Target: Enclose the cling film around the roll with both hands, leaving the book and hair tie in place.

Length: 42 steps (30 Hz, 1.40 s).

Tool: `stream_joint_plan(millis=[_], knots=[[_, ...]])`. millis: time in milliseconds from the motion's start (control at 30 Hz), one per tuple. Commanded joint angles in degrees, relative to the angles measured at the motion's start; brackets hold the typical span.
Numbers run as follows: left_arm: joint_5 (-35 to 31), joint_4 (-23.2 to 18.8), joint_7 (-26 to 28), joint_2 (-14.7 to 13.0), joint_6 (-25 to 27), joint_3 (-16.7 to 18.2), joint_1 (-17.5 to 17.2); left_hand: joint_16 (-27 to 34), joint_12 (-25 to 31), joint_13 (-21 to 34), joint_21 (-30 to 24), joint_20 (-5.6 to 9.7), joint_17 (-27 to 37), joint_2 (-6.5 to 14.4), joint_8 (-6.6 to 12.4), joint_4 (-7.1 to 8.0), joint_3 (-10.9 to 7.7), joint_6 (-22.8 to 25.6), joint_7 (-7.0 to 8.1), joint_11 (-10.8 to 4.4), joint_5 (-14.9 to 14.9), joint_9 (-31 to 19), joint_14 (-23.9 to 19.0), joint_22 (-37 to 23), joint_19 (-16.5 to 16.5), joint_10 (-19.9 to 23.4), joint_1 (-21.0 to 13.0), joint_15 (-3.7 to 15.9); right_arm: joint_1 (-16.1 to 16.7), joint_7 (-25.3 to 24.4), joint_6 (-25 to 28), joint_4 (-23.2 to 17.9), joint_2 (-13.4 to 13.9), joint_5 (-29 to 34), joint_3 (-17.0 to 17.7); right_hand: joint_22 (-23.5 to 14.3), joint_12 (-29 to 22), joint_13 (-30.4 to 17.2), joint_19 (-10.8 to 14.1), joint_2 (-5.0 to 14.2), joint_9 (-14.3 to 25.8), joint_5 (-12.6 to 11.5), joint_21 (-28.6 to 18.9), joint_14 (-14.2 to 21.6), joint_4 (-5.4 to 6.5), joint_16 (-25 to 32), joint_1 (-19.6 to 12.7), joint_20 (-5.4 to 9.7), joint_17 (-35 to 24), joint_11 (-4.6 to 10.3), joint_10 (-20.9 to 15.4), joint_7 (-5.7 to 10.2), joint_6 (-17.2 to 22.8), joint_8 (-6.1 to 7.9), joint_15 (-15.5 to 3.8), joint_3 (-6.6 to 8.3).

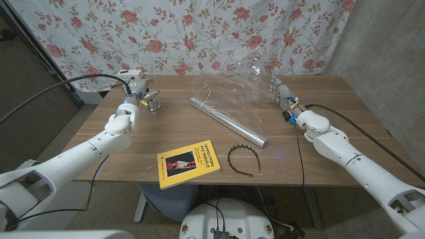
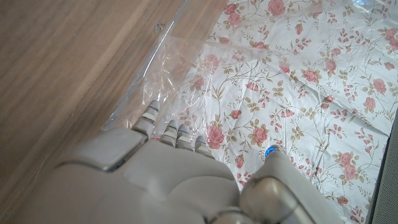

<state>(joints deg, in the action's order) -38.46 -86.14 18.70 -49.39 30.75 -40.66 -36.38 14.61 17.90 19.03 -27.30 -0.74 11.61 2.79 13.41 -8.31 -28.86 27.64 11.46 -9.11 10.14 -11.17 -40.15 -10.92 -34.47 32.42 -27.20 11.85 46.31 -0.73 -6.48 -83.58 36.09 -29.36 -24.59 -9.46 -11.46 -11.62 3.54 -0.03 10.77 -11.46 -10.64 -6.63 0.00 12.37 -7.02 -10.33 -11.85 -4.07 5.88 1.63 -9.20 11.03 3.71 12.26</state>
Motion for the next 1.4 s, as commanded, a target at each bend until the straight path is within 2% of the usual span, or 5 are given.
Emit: stream_joint_plan(millis=[33, 433, 800, 1233, 1400], knots=[[-0.51, 0.10, -5.95, -0.38, 1.00, -1.66, 1.61, -0.11, -0.24, 0.21, 0.27, -0.49, 0.46, 0.01, 0.30, -0.71, -0.44, 0.56, -0.20, 0.18, -0.07, -0.05, 0.53, -0.07, 0.56, 0.00, -0.97, -0.22, -0.42, 0.28, 0.43, 0.21, -0.02, -0.08, -0.19, -0.35, -0.32, -0.06, 0.21, 0.36, 0.19, 0.16, -0.21, -0.13, -0.41, -0.21, -0.11, -0.33, -0.28, 0.16, -0.05, 0.08, 0.33, 0.30, 0.17, 0.07], [-0.54, 0.69, -5.28, -0.04, -0.38, -1.88, 1.79, 4.64, 0.17, 0.82, -1.28, 0.42, 3.46, 2.83, 1.66, -1.82, -0.35, 7.55, -1.76, -0.87, -0.11, -0.02, -5.02, -0.95, -1.76, 2.06, -6.16, 0.38, -0.39, 0.06, 0.35, 0.44, -0.26, -0.13, -0.20, -0.35, -0.33, -0.06, 0.16, 0.40, 0.18, 0.17, -0.19, -0.25, -0.46, -0.25, -0.09, -0.30, -0.29, 0.17, -0.06, 0.15, 0.62, 0.40, 0.22, 0.06], [-0.54, 1.31, -5.14, 0.71, -0.22, -2.16, 1.93, 10.69, 3.84, 4.01, -9.17, 3.42, 8.81, 6.31, 2.39, -2.71, -4.37, 13.76, -3.59, -2.31, 1.90, -1.39, -11.97, -4.14, -5.01, 10.51, -30.02, 1.93, -0.46, 0.06, 0.46, 0.62, -0.36, -0.13, -0.31, -0.35, -0.33, -0.06, 0.15, 0.46, 0.17, 0.17, -0.19, -0.28, -0.47, -0.25, -0.02, -0.31, -0.31, 0.09, -0.07, 0.06, 0.84, 0.45, 0.20, 0.05], [1.47, 1.28, -4.80, 0.75, -1.26, -1.48, 1.33, 10.76, 6.39, 6.88, -14.17, 4.88, 8.86, 6.25, 2.68, -0.11, -2.62, 14.64, -3.93, -2.26, 1.05, -2.56, -15.57, -5.58, -7.06, 14.84, -30.14, 1.51, -0.62, -0.01, 1.35, 0.09, 0.04, 0.08, -0.46, -0.35, -0.31, -0.07, 0.13, 0.53, 0.16, 0.17, -0.19, -0.28, -0.50, -0.25, 0.04, -0.28, -0.32, 0.09, -0.01, 0.20, 1.05, 0.50, 0.19, 0.04], [4.11, 1.17, -4.97, 0.20, -4.02, -0.39, 0.95, 9.34, 7.99, 8.87, -17.19, 5.98, 7.37, 7.99, 3.98, -1.37, -4.53, 17.19, -7.60, -0.24, 1.22, -4.09, -17.37, -6.41, -5.99, 17.55, -32.70, 1.73, -0.64, 0.05, 1.64, -0.18, 0.22, 0.06, -0.45, -0.35, -0.31, -0.07, 0.16, 0.56, 0.16, 0.17, -0.20, -0.30, -0.52, -0.25, 0.04, -0.35, -0.32, 0.10, -0.01, 0.23, 1.21, 0.54, 0.18, 0.04]])
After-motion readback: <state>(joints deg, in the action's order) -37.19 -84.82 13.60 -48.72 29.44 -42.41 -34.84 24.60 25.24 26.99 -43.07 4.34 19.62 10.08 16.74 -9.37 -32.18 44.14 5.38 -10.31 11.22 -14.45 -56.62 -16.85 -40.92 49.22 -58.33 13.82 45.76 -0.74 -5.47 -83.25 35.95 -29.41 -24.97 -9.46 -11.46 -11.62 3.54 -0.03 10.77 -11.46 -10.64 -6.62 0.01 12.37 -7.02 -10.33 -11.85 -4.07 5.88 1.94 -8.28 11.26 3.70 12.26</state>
